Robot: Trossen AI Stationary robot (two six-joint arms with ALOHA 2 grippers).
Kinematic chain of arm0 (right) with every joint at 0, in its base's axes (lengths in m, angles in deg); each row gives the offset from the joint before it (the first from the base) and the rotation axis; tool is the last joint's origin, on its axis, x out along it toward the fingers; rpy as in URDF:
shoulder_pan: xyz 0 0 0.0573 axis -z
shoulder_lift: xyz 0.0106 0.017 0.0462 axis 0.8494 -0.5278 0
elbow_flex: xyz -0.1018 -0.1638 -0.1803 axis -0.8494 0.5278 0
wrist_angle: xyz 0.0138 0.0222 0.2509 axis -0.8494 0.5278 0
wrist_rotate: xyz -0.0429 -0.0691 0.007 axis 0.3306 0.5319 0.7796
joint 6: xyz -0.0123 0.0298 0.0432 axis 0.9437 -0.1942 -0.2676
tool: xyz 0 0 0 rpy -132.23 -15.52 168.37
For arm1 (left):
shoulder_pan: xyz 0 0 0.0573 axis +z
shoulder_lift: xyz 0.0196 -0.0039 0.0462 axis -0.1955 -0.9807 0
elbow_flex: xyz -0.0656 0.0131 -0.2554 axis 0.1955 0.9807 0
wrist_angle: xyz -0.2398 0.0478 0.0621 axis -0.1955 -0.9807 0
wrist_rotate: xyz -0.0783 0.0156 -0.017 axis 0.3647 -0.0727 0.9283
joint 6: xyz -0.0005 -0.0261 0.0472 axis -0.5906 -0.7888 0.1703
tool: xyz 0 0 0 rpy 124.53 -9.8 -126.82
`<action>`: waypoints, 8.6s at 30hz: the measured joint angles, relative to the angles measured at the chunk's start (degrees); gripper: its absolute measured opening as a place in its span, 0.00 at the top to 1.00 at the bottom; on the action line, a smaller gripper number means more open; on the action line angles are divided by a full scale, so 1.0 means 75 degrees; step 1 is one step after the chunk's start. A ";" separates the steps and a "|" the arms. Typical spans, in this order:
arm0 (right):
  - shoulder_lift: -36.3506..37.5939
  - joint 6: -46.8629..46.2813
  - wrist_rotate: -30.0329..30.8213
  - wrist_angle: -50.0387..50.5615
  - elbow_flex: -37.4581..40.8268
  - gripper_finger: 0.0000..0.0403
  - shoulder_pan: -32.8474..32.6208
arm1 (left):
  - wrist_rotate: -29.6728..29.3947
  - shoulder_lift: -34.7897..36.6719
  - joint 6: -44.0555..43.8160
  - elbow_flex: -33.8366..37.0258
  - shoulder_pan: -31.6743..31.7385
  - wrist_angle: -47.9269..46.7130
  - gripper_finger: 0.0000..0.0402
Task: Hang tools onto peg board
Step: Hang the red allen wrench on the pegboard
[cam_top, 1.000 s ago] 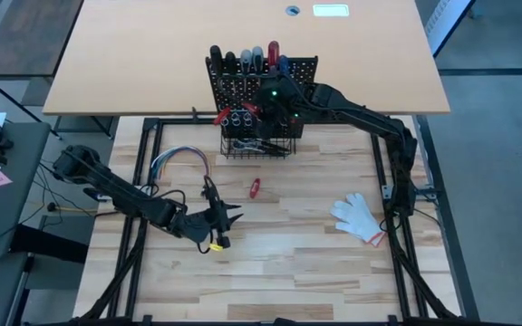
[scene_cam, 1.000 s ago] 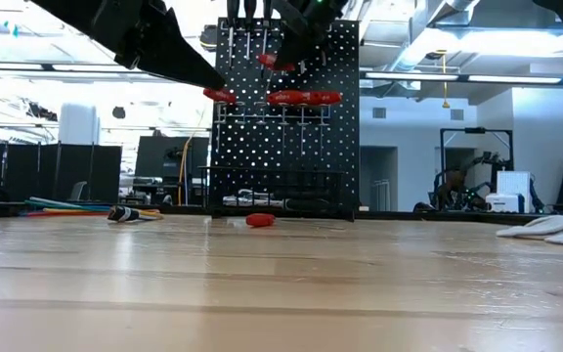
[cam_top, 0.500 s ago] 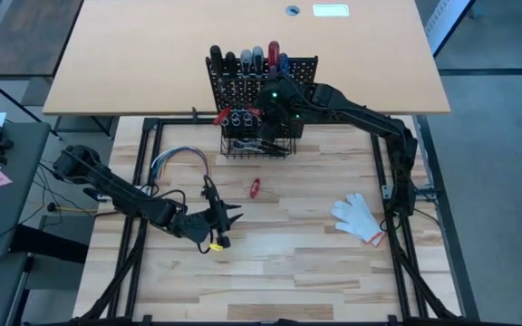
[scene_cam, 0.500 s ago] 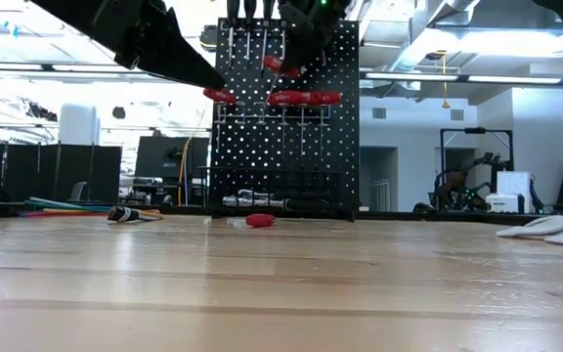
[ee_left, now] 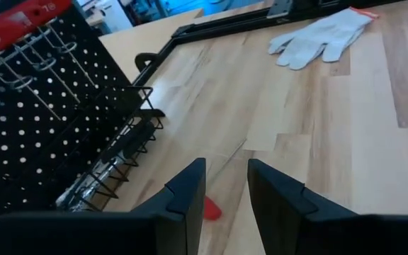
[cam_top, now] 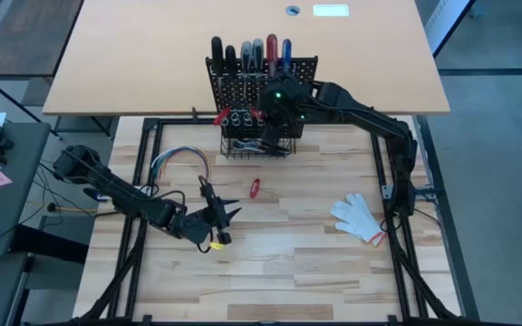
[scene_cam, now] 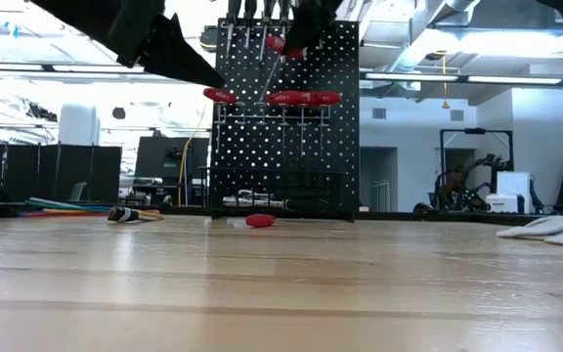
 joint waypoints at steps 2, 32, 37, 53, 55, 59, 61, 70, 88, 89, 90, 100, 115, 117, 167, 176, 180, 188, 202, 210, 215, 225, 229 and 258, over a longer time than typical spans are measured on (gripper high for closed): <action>0.0000 0.0081 0.0099 0.0166 -0.0007 0.88 -0.0112 | -0.0074 0.0000 0.0061 0.0000 -0.0078 -0.0023 0.75; 0.0104 0.0838 -0.0448 0.1734 0.0539 0.88 -0.2735 | -0.0919 0.0449 0.0165 0.0350 -0.0923 0.0151 0.75; 0.0111 0.0957 -0.0448 0.0648 0.1295 0.88 -0.3637 | -0.0507 0.0277 0.0749 0.0463 -0.0964 0.1385 0.75; 0.0108 0.0579 -0.0440 -0.1568 0.2467 0.87 -0.4136 | 0.0432 -0.0525 0.1794 0.0989 -0.0883 0.3837 0.75; 0.0108 0.0505 -0.0431 -0.1544 0.2464 0.87 -0.4060 | 0.0411 -0.0525 0.1903 0.0988 -0.0913 0.3834 0.75; 0.0108 0.0391 -0.0462 -0.1537 0.2464 0.87 -0.3966 | 0.0399 -0.0519 0.1935 0.0988 -0.0961 0.3821 0.75; 0.0108 0.0374 -0.0464 -0.1570 0.2464 0.87 -0.3980 | 0.0396 -0.0513 0.1896 0.0988 -0.0961 0.3829 0.75; 0.0108 0.0371 -0.0462 -0.1559 0.2464 0.87 -0.4037 | 0.0382 -0.0510 0.1738 0.0988 -0.0926 0.3798 0.97; 0.0311 0.0002 -0.1181 -0.2497 0.4328 0.56 -0.3335 | 0.0396 -0.0135 0.1272 0.2322 -0.0804 0.5414 1.00; 0.0410 -0.0031 -0.1182 -0.2912 0.4643 0.55 -0.3293 | 0.0459 -0.0070 0.1275 0.2492 -0.0801 0.5617 1.00; 0.0504 -0.0062 -0.1182 -0.3418 0.4966 0.53 -0.3254 | 0.0588 -0.0013 0.1289 0.2632 -0.0797 0.5863 1.00; 0.1785 -0.0110 -0.1214 -1.1269 0.8784 0.48 -0.3505 | 0.1430 0.0207 0.1682 0.3112 -0.0801 0.7086 1.00; 0.1591 -0.0540 -0.0821 -1.3514 0.9286 0.49 -0.3804 | 0.1566 0.0207 0.1964 0.3112 -0.0801 0.7546 1.00; 0.1597 -0.0674 -0.0828 -1.3408 0.9278 0.49 -0.3731 | 0.1567 0.0204 0.1961 0.3112 -0.0798 0.7550 1.00; 0.1214 -0.0564 -0.1640 -1.3328 0.8893 0.61 -0.3739 | 0.1763 0.0202 0.1626 0.3107 -0.0615 0.7637 1.00; 0.0746 0.0017 -0.1608 -1.2993 0.8145 0.70 -0.3881 | 0.1786 0.0201 0.1649 0.2999 -0.0634 0.7657 1.00; 0.0990 0.0025 -0.1612 -1.2516 0.8144 0.70 -0.3869 | 0.1773 0.0205 0.1659 0.2999 -0.0672 0.7658 1.00; 0.1123 -0.0005 -0.1548 -1.2323 0.8144 0.62 -0.3881 | 0.1761 0.0205 0.1663 0.3006 -0.0682 0.7619 1.00; 0.1148 0.0563 -0.0363 -1.2475 0.8127 0.66 -0.4228 | 0.1763 0.0198 0.1661 0.3022 -0.0682 0.7596 1.00; 0.1148 0.0669 -0.0020 -1.2478 0.8127 0.89 -0.4272 | 0.1751 0.0198 0.1655 0.3022 -0.0682 0.7587 1.00; 0.1208 0.1083 0.0792 -1.2456 0.8136 0.89 -0.4408 | 0.1687 0.0204 0.1646 0.3019 -0.0670 0.7575 0.98; 0.2008 0.2198 0.2802 -1.3787 0.8848 0.89 -0.4545 | 0.1346 0.0204 0.1340 0.3025 -0.0676 0.7044 0.78; 0.2183 0.2162 0.2800 -1.5057 0.9597 0.89 -0.4213 | 0.1355 0.0204 0.1352 0.3025 -0.0676 0.6960 0.76; 0.1201 0.1923 0.2704 -1.0774 0.6006 0.89 -0.1130 | 0.1340 0.0204 0.1198 0.3022 -0.0408 0.6519 0.75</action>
